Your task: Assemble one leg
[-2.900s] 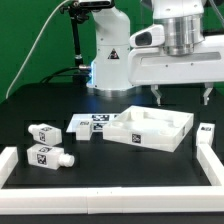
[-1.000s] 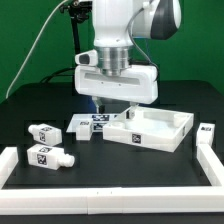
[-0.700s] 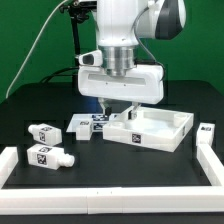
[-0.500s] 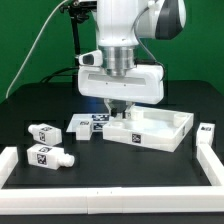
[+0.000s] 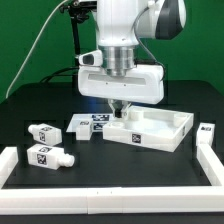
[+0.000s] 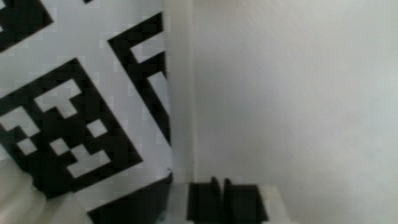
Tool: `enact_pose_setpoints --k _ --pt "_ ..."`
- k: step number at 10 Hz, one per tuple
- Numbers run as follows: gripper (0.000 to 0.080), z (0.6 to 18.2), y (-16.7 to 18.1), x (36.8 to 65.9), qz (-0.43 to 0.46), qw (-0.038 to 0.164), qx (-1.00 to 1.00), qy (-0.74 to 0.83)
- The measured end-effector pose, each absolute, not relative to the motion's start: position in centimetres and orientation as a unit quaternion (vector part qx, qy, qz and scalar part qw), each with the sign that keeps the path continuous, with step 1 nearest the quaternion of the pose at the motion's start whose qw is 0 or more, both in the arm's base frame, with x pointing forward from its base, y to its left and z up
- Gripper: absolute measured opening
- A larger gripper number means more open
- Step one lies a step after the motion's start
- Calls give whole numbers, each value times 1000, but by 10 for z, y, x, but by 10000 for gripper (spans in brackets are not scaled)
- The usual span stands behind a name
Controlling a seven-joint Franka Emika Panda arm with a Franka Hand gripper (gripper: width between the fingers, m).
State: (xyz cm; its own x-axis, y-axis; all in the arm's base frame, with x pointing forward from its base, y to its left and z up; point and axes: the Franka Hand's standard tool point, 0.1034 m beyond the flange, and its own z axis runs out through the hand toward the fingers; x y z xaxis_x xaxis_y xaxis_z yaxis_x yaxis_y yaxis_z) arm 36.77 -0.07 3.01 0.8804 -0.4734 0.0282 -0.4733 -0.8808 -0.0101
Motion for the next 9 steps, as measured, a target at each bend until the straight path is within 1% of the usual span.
enact_pose_setpoints --k 3,4,5,6,7,8,9 --pt "2 31 -5 371 -14 3 -971 237" --pt "88 26 -18 371 -15 -3 -973 232" --pt "229 18 -29 367 -13 -9 -973 232" --pt "366 12 -31 365 -12 -14 -972 233" --pt "366 9 -31 363 -10 -16 -973 232" --pt "547 8 -31 363 -9 -16 -972 232" --pt "617 8 -26 363 -9 -15 -973 229"
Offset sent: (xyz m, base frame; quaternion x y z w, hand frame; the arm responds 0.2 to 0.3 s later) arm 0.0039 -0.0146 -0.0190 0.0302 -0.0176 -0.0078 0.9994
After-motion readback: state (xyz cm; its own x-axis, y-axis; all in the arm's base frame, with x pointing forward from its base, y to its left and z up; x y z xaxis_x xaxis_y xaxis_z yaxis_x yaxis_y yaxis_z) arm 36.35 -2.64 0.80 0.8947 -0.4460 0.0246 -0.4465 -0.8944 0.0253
